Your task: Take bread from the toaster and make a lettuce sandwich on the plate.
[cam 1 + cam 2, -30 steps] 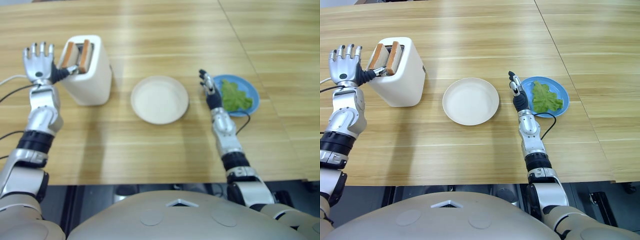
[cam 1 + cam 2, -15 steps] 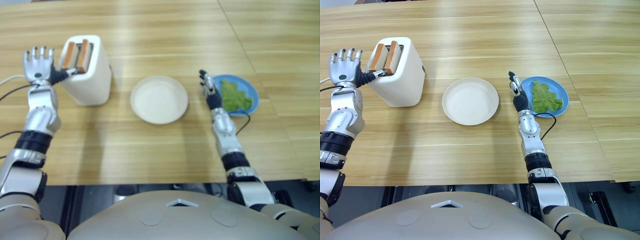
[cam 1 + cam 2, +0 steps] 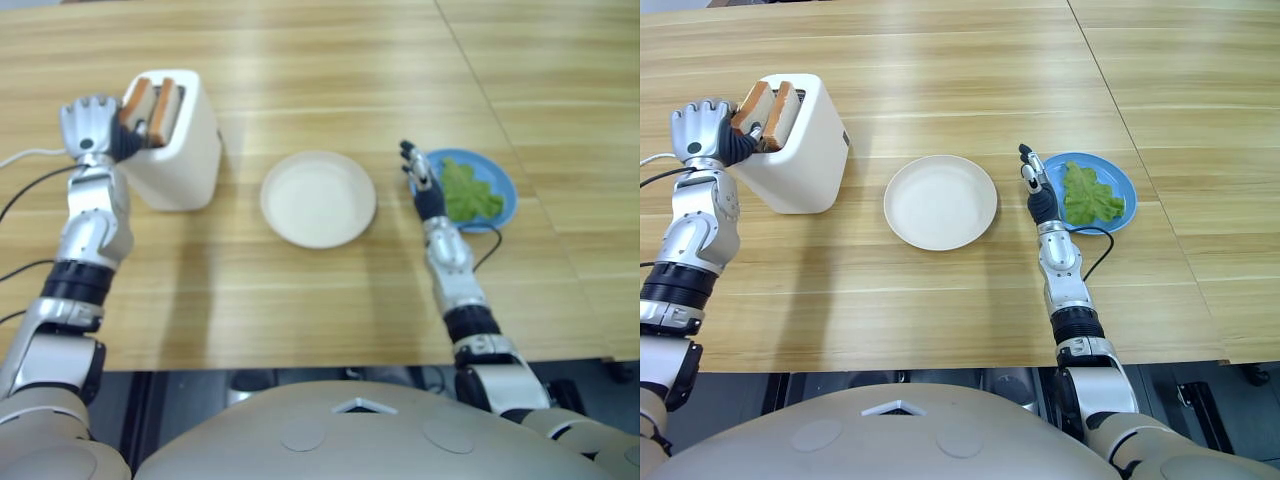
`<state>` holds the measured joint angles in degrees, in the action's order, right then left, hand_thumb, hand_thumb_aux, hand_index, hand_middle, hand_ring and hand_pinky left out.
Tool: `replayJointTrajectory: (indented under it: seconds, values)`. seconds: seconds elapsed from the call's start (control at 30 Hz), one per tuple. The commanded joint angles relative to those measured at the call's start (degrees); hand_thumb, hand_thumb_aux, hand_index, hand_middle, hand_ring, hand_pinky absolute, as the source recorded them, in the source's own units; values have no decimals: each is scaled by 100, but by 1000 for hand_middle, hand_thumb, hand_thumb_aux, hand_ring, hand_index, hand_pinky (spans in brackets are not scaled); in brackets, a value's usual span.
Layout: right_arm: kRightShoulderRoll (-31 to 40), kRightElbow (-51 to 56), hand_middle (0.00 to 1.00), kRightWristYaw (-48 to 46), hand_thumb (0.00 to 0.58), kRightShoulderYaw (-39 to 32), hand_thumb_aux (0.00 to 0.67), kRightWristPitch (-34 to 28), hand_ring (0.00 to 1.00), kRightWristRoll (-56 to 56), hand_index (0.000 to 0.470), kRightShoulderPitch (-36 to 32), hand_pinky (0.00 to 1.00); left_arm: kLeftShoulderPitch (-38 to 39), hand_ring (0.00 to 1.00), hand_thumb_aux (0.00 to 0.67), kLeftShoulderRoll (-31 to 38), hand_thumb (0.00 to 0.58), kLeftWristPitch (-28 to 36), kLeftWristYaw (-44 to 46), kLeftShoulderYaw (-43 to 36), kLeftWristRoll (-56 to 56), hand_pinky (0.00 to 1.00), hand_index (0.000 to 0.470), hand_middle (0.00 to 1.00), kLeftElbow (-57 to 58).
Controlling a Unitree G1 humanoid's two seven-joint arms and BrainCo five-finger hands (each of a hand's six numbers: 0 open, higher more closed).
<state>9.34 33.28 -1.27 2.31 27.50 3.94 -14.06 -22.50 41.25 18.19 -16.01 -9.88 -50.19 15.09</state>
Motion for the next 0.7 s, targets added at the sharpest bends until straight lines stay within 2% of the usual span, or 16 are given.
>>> replayJointTrajectory:
  seconds: [0.03, 0.13, 0.23, 0.37, 0.5, 0.63, 0.7]
  values:
    - [10, 56, 0, 18, 0, 23, 0, -34, 0, -2, 0, 36, 0, 132, 1000, 670, -48, 580, -117, -376, 261, -9, 1000, 460, 1000, -566]
    - [0, 72, 0, 30, 0, 13, 0, -39, 0, 9, 0, 38, 0, 250, 1000, 670, -52, 580, -195, -775, 636, 48, 1000, 460, 1000, -1028]
    - [-14, 89, 0, 39, 0, 1, 0, -46, 0, 17, 0, 35, 0, 451, 1000, 670, -149, 580, -433, -1256, 1336, 340, 1000, 460, 1000, -1816]
    - [-36, 113, 0, 48, 0, -7, 0, -49, 0, 17, 0, 31, 0, 559, 1000, 670, -442, 580, -1268, -1325, 2193, 1372, 1000, 460, 1000, -2772]
    - [-47, 151, 0, 58, 0, -3, 0, -42, 0, 9, 0, 7, 0, 356, 1000, 670, -838, 580, -2071, -552, 1815, 2375, 1000, 460, 1000, -2947]
    - [-8, 132, 0, 77, 0, 68, 0, -50, 0, -37, 0, -16, 0, 100, 1000, 670, -1586, 580, -2452, 871, 1049, 3674, 1000, 460, 1000, -2234]
    - [34, 120, 0, 76, 0, 120, 0, -56, 0, -71, 0, -22, 0, 97, 1000, 670, -1929, 580, -2791, 1269, 928, 4156, 1000, 460, 1000, -1738]
